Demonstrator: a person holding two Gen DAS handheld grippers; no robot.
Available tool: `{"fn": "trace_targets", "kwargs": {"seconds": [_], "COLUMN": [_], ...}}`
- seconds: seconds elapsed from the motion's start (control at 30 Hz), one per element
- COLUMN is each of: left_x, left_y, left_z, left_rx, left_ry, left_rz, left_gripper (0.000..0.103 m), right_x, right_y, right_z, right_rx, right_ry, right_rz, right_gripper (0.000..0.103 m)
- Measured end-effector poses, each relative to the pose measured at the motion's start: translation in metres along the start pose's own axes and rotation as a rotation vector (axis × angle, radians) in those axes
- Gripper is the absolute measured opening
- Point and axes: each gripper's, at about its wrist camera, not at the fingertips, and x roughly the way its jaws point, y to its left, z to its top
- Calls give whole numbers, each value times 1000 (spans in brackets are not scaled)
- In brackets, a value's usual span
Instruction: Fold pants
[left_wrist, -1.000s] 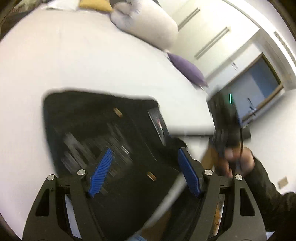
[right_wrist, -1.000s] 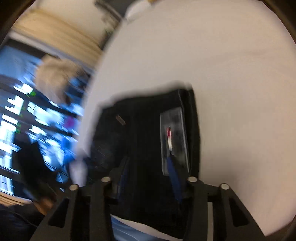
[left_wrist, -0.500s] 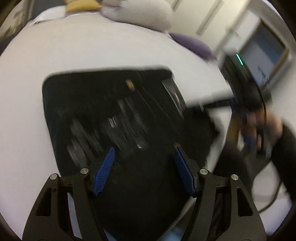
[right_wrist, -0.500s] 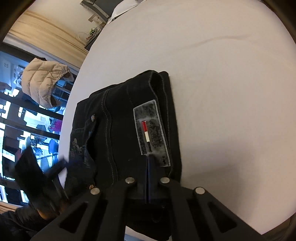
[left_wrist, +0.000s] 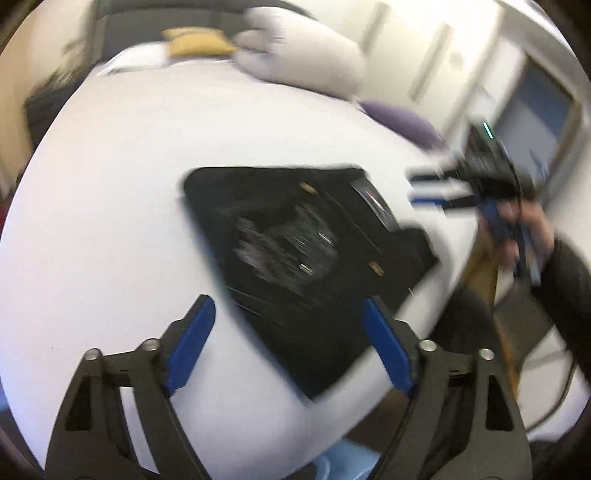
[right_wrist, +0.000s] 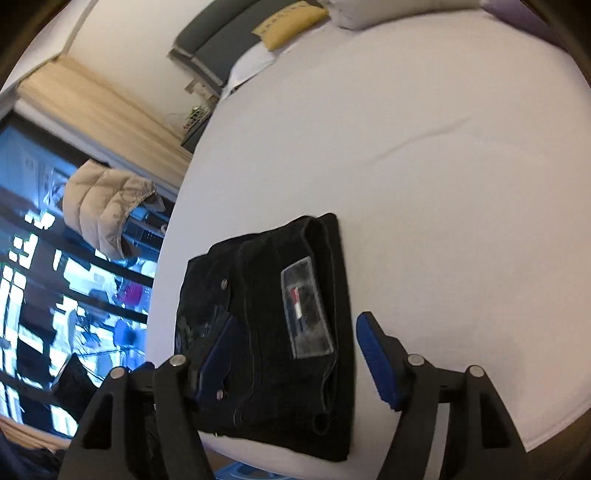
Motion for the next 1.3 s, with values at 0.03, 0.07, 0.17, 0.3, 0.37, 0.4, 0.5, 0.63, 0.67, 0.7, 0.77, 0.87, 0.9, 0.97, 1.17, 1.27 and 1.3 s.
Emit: {"fn": "trace_targets", "kwargs": {"seconds": [0.03,0.07,0.17,0.3,0.37,0.4,0.5,0.63,0.67,0.7,0.77,0.87,0.9,0.97,1.17,1.27,1.3], "left_x": [-2,0,26,70,72,78,87,98,99,100,99,100,97,88,63,59,59], "left_y": [13,23,47,69,73,73,74,83,87,90,91,94,95,97,129,156,168], "left_z": [8,14,29,31,34,36,41,44,43,43,42,46,49,60,112,145,156], "left_rx": [-51,-97,-224,-390,-414,-427,-443,-465,-482,-489,-493,-511,-509,-485,-428,-387,-374], "left_ry": [4,9,75,206,197,205,229,269,267,265,254,230,218,197,123,96,90], "left_rz": [-7,-22,-70,-183,-217,-248,-287,-299,-315,-323,-338,-359,-368,-373,-323,-258,-228], "left_gripper": [83,83,83,82,82,82,75,37,31,29,22,17,17,16,15,15,15], "right_x": [5,13,42,65,69,70,75,82,82,82,79,69,65,59,62,83,92], "right_y": [-2,-3,-13,-29,-33,-34,-32,-27,-23,-19,-9,12,22,42,99,118,123], "right_z": [3,5,10,12,12,12,13,12,12,12,11,17,20,28,69,97,105], "right_rx": [4,10,77,140,174,180,163,148,133,117,88,49,32,-9,-93,-99,-94], "right_ry": [11,31,107,120,120,125,152,175,171,166,155,124,110,91,45,38,37], "right_rz": [11,34,93,135,161,169,180,168,154,138,117,107,112,117,143,147,151], "right_gripper": [69,69,64,59,54,54,45,26,24,23,17,16,16,16,15,15,15]}}
